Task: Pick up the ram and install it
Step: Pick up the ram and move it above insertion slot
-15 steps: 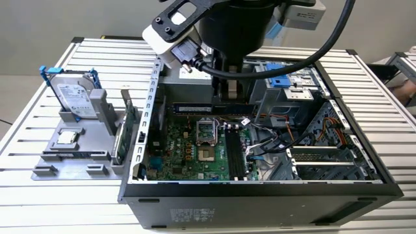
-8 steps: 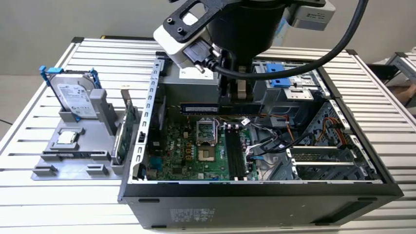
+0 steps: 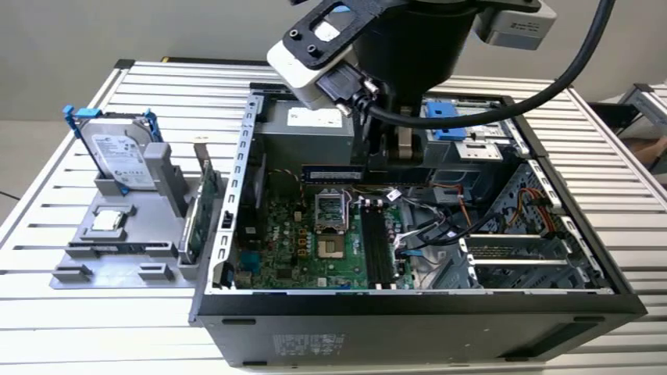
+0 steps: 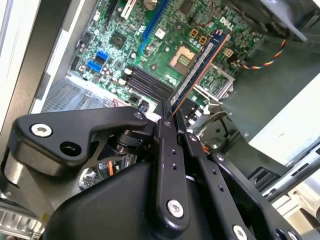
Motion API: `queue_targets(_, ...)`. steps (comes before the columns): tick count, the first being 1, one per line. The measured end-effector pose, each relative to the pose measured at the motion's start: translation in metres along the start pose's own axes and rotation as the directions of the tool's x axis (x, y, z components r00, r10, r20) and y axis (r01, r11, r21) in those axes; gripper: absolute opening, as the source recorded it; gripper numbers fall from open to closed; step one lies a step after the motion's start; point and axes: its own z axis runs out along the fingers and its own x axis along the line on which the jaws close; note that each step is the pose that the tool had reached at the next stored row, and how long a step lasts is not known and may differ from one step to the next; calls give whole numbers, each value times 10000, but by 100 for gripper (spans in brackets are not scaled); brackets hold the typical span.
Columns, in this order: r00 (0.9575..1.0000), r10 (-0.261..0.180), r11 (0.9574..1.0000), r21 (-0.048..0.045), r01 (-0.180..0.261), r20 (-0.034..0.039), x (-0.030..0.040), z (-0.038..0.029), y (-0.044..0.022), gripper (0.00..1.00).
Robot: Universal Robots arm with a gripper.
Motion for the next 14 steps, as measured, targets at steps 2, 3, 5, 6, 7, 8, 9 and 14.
queue_targets(2,10000,0,10000,1,0,0,0,0,30,0)
queue_targets(3,10000,0,10000,1,0,0,-1,-1,45,0)
queue_targets(5,10000,0,10000,2,0,0,-1,-1,75,0)
queue_targets(6,10000,0,10000,3,0,0,-1,-1,90,0)
queue_targets(7,10000,1,10000,4,-1,1,-1,-2,104,0)
queue_targets(8,10000,0,10000,4,0,0,-2,-2,119,0)
queue_targets(9,10000,0,10000,5,0,0,-2,-2,132,0)
queue_targets(14,10000,0,10000,10,0,0,-3,-3,206,0)
